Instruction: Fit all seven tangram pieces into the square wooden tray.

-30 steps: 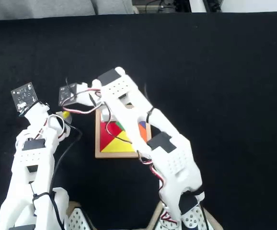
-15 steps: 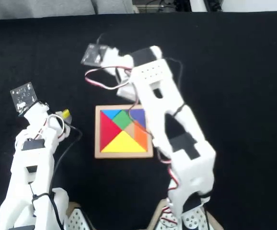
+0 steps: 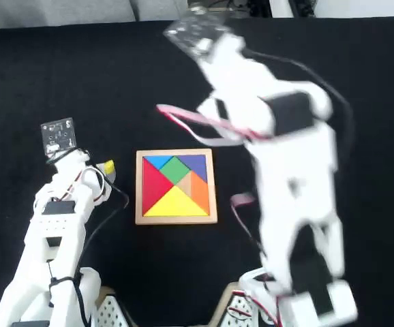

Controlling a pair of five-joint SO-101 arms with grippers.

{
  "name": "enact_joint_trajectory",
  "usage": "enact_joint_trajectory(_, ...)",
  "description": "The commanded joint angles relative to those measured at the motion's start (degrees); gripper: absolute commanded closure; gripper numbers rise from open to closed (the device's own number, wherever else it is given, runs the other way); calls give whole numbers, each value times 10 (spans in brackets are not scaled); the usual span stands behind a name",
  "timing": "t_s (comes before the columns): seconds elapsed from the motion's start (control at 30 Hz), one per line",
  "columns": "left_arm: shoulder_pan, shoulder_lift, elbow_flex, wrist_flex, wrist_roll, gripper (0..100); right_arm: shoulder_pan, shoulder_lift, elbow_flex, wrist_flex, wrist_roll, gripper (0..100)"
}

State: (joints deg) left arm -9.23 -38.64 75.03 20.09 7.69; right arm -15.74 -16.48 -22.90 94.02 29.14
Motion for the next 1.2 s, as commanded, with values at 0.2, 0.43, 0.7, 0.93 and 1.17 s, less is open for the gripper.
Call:
enact_joint_trajectory(0.2,-45,-81,-172,148,-12,777,98,-304,140,3,-7,987)
enact_joint_trajectory(0.43,-39,-242,-371,303,-18,773,109,-486,196,-47,-7,987)
enact_joint_trajectory(0.7,-39,-394,-459,369,-75,776,109,-618,247,-115,-33,987)
enact_joint_trajectory(0.93,15,-533,-568,462,-73,776,110,-709,247,-185,-235,987)
enact_joint_trajectory(1.17,16,-651,-642,556,-67,777,118,-794,246,-185,-281,987)
